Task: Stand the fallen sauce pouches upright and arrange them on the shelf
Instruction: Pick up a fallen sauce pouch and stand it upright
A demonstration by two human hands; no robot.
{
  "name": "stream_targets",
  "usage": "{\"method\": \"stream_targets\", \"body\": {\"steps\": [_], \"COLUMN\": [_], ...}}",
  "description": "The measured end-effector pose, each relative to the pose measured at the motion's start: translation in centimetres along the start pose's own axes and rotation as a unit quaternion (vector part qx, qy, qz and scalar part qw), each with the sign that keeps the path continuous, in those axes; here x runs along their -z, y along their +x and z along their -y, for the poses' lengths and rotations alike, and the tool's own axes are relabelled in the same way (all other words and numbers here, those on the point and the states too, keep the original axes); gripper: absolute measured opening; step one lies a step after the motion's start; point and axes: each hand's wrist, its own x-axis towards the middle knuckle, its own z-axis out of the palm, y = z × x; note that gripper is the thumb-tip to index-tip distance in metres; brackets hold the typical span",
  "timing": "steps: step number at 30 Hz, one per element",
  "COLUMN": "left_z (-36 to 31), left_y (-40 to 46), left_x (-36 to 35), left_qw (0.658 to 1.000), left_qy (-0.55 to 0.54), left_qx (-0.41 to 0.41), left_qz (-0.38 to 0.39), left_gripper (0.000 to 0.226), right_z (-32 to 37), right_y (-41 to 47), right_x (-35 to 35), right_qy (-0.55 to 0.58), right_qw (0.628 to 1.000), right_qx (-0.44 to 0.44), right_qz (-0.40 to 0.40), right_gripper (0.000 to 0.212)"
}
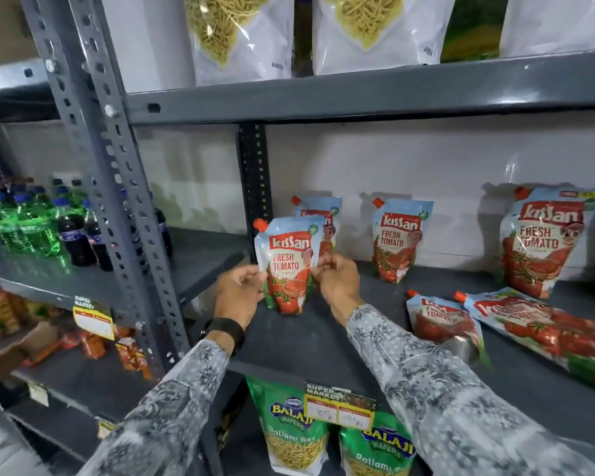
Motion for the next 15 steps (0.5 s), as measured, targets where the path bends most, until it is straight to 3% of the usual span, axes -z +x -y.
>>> {"method": "stream_targets", "body": {"steps": [5, 9, 13, 15], "left_z": [1.5, 1.2, 0.5, -0.1], "left_y": [0.2, 0.1, -2.7, -5.2], "left_x": [0.4, 1.5, 1.9, 0.4], "left_qw": [1.0, 0.999, 0.991, 0.987], "left_qy": [-0.001, 0.042, 0.041, 0.025], "left_qx": [-0.009, -0.01, -0.102, -0.154], "left_qz": [0.021, 0.022, -0.07, -0.029], "left_gripper": [0.019, 0.029, 0.023, 0.018], "right_z": [-1.0, -0.3, 0.8, 1.7], "right_y": [-0.4, -1.8, -3.6, -4.9], "right_x": [-0.3, 0.5, 4.2, 7.5], "right_qy": [-0.005, -0.023, -0.042, -0.065], "right_qw": [1.0, 0.999, 0.996, 0.99], "right_qx": [0.011, 0.03, 0.078, 0.115], "right_qz": [-0.022, -0.02, -0.02, -0.038], "right_gripper": [0.032, 0.028, 0.031, 0.031]}}
